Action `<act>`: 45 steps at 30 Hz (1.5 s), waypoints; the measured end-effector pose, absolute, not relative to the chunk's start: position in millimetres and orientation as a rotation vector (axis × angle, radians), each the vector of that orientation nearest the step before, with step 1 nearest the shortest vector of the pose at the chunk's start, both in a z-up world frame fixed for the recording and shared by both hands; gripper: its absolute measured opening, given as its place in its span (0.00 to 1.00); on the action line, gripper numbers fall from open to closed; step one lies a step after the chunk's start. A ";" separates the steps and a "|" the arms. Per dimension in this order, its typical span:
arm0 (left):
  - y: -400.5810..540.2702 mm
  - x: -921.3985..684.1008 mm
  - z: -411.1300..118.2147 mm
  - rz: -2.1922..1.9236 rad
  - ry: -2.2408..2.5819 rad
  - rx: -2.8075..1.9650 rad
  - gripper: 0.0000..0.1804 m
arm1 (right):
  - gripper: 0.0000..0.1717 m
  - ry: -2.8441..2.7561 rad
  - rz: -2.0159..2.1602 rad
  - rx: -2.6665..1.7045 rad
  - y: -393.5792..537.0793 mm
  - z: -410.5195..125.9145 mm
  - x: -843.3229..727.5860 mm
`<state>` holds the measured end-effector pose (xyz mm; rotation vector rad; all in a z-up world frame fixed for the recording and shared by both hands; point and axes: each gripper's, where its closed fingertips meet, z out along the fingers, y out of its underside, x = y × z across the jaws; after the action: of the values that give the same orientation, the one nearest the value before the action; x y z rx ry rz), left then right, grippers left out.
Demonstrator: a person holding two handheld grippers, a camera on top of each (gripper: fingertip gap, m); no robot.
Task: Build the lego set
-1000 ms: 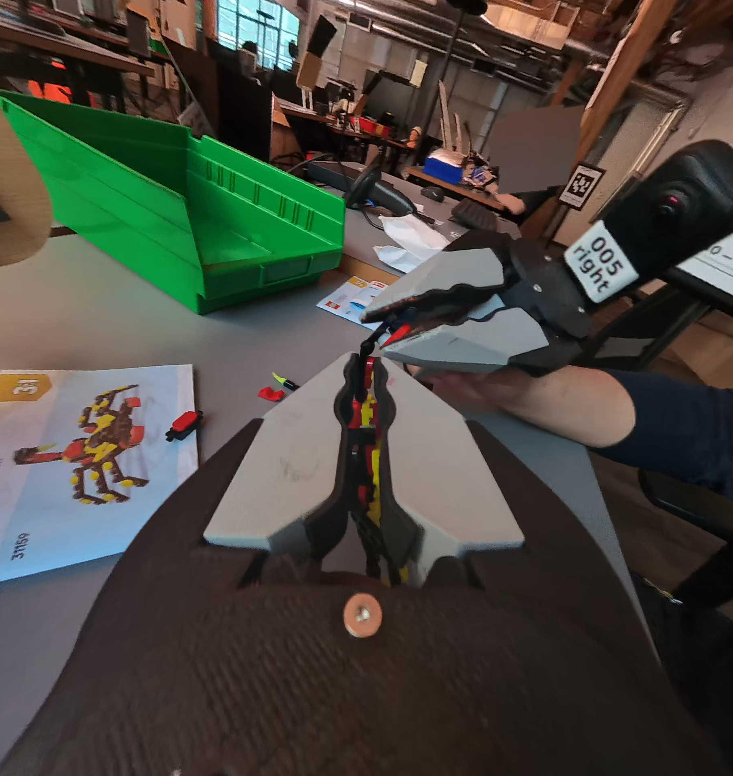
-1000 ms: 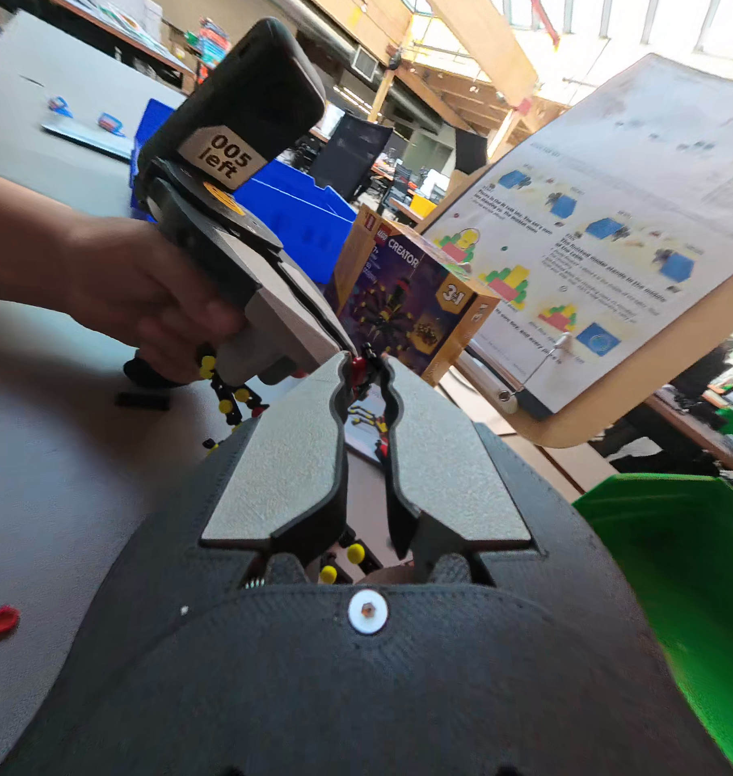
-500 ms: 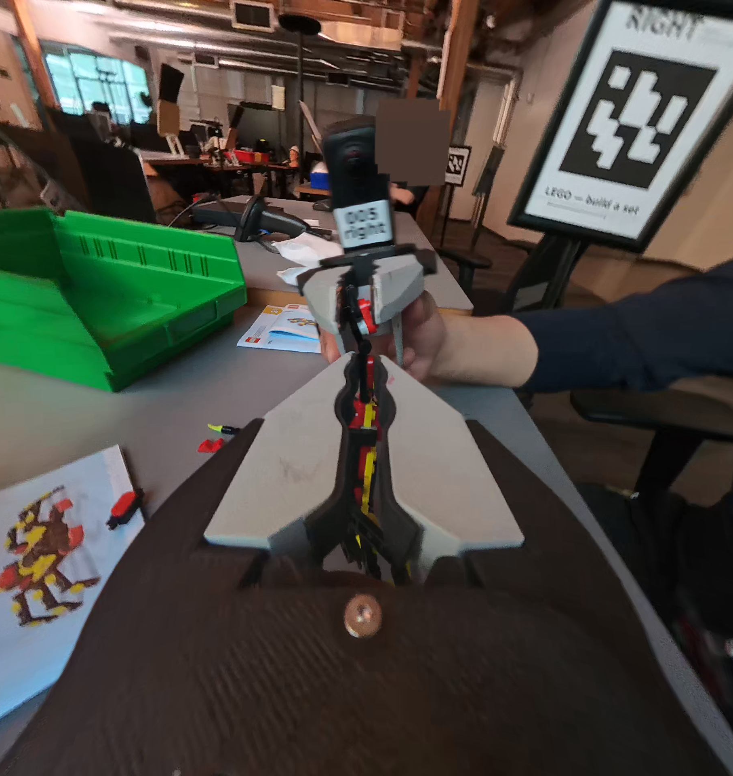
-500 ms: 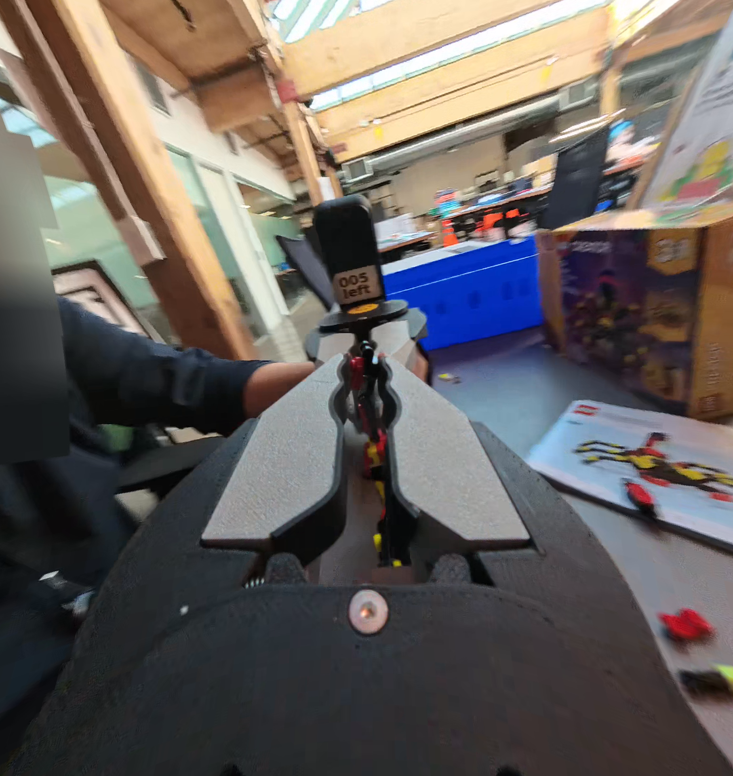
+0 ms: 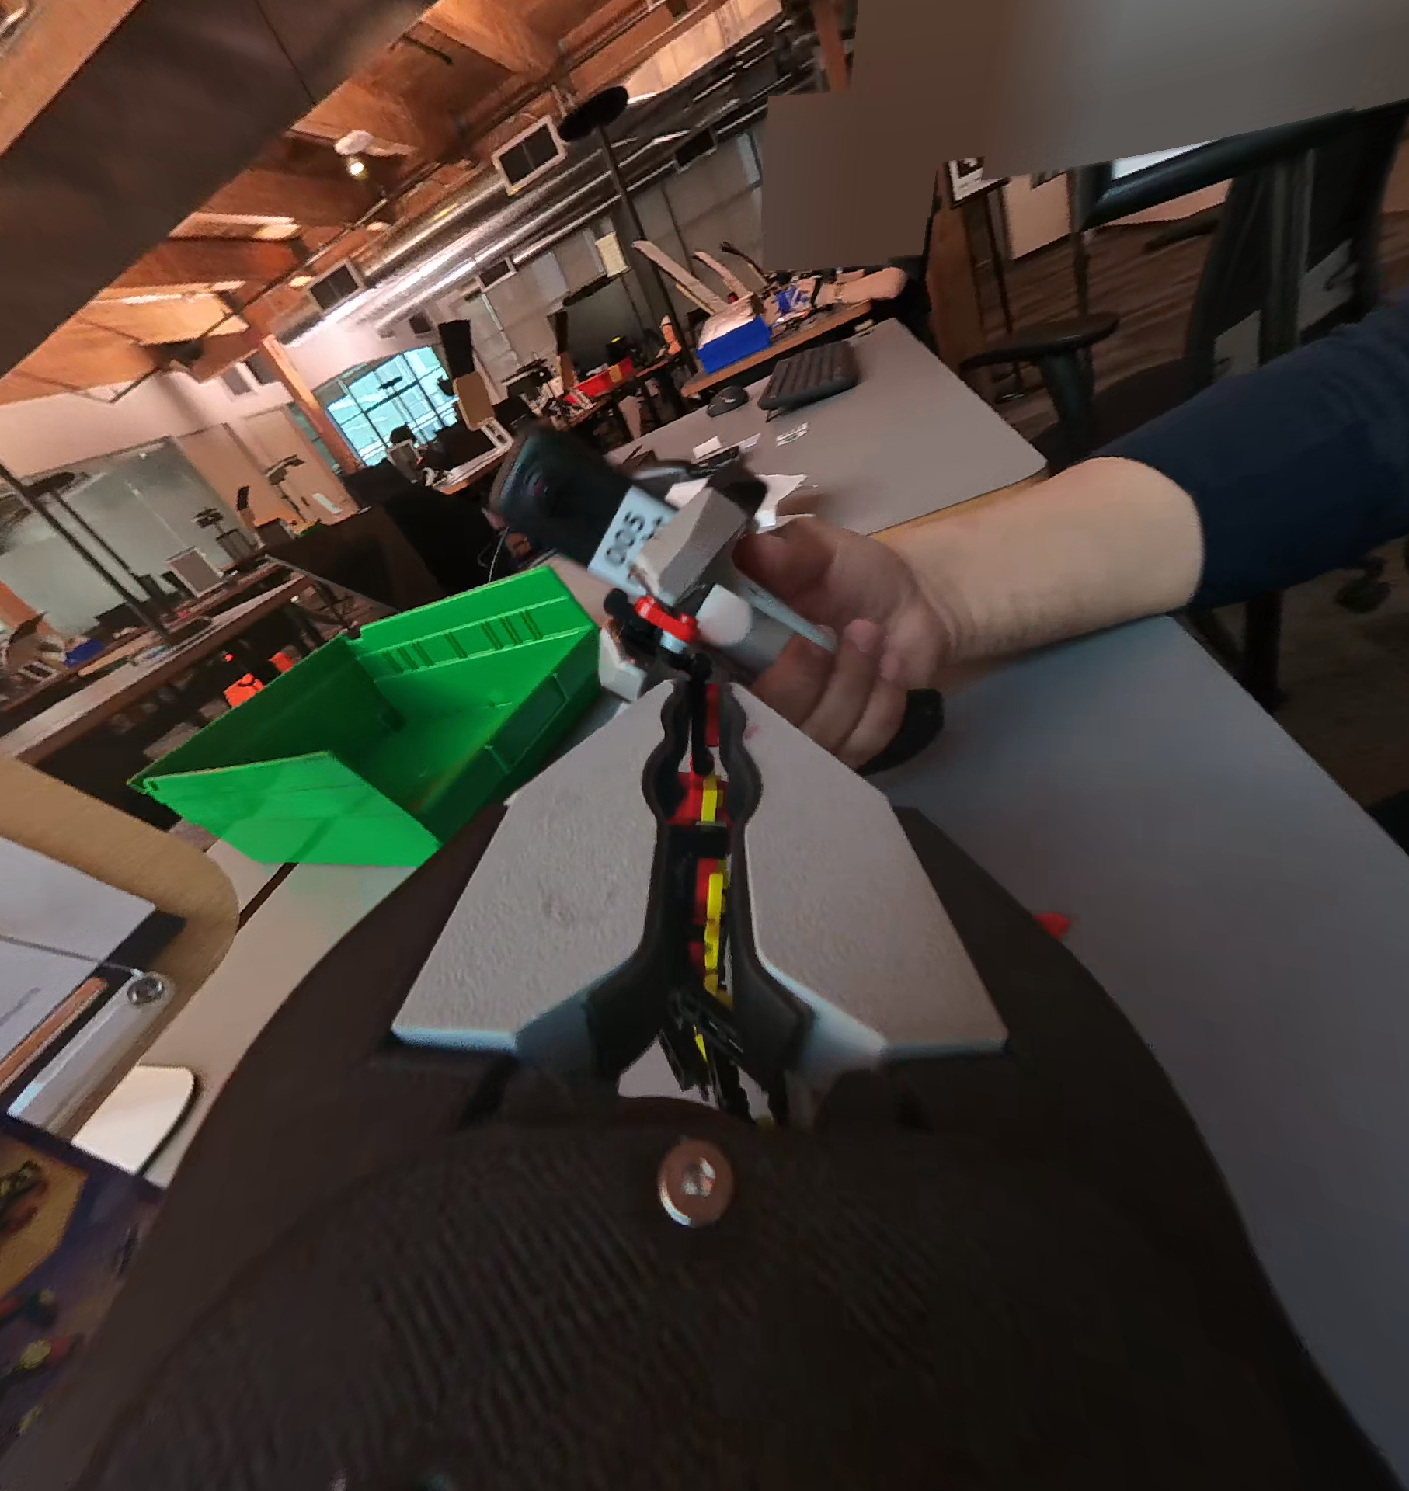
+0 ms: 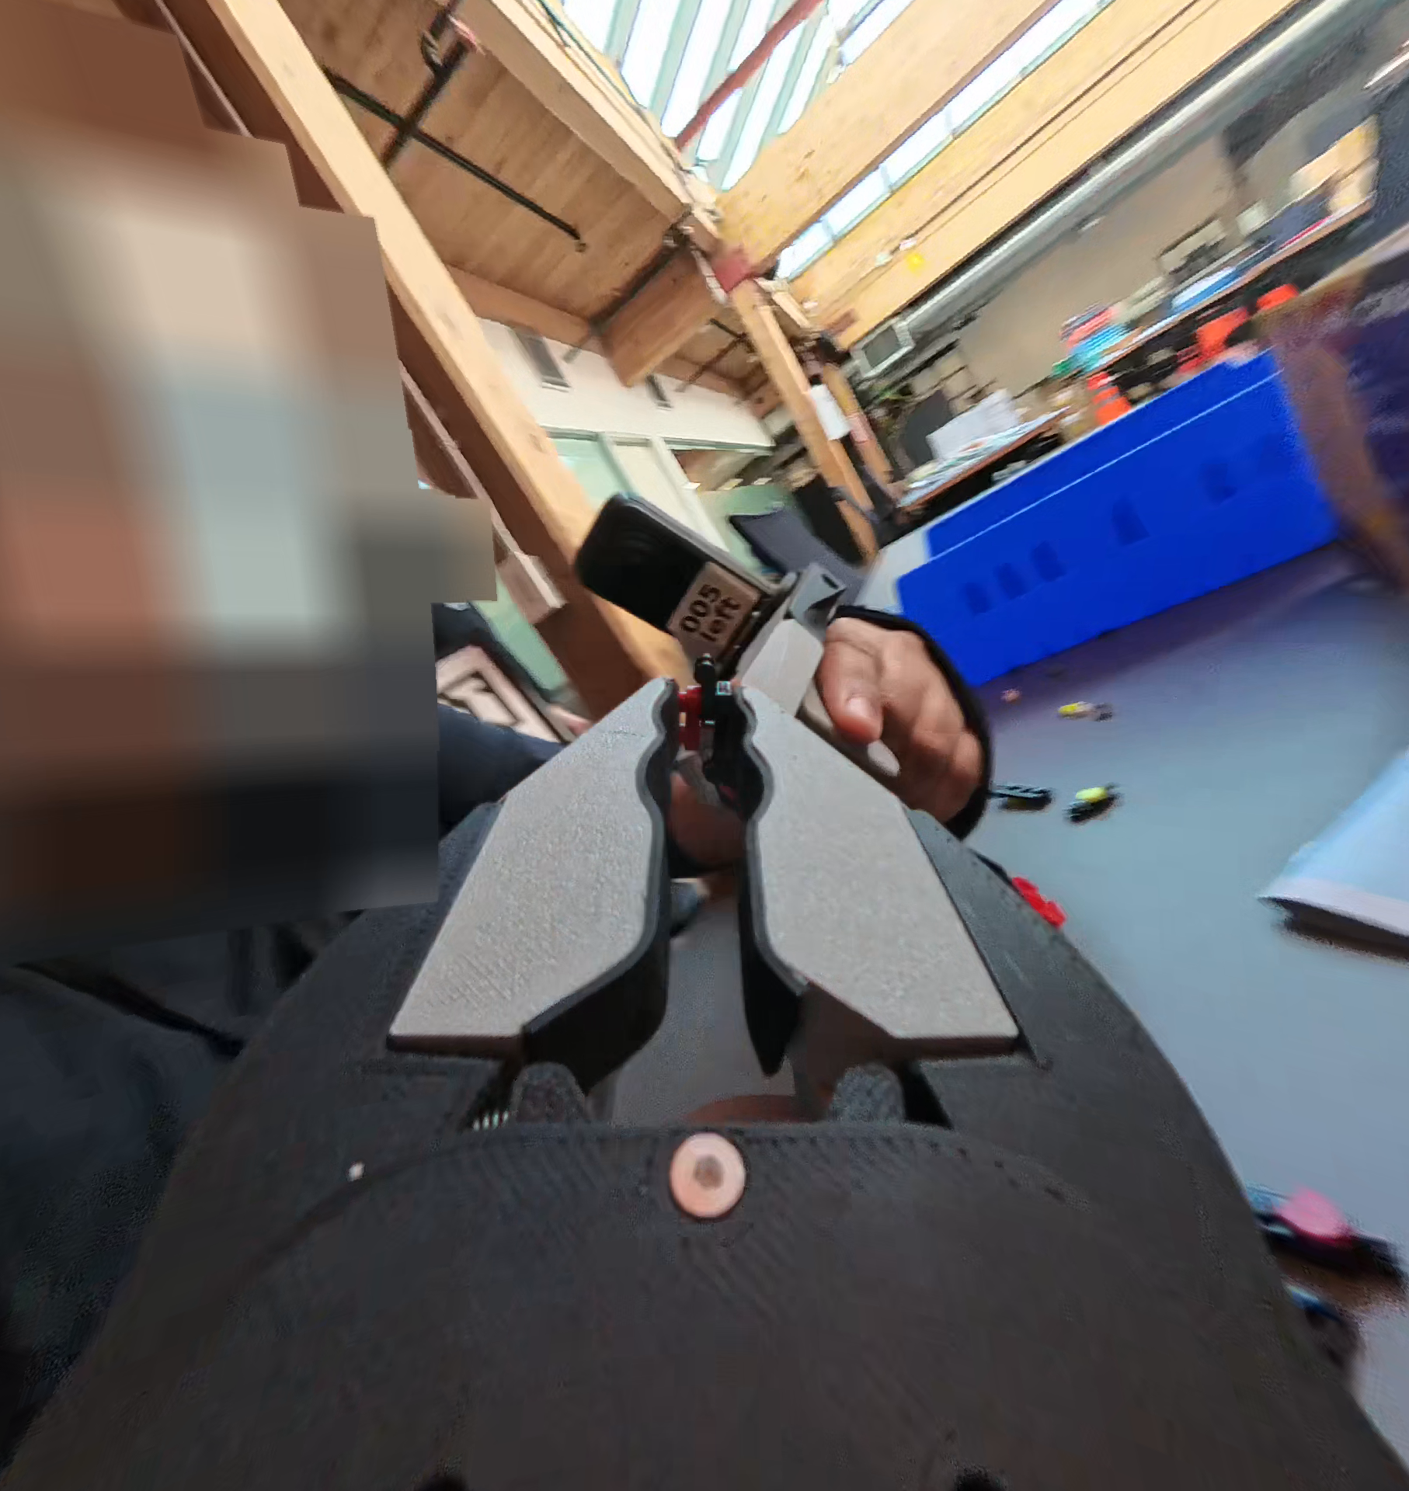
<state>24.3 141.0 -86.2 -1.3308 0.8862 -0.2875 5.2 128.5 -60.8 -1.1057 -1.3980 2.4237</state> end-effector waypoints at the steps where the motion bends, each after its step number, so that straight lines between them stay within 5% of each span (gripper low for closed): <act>1: 143.8 21.7 -86.5 -0.306 0.860 -1.351 0.02 | 0.05 -1.412 2.294 -1.089 131.0 -61.4 2.5; 13: 173.5 -5.2 -89.2 -0.411 0.558 -1.488 0.02 | 0.06 -1.365 0.623 -0.722 163.8 -67.7 -17.5; 20: 182.0 -15.7 -87.5 -0.339 0.465 -1.522 0.02 | 0.06 -1.319 0.347 -0.651 169.7 -68.3 -22.7; 45: 162.4 2.1 -77.2 -0.560 0.558 -1.400 0.02 | 0.09 -1.380 1.524 -0.914 144.1 -60.0 -9.7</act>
<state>2.1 162.4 -77.2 -1.4002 0.5584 -0.5605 -9.7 144.1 -60.0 -0.9137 -1.3799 1.5237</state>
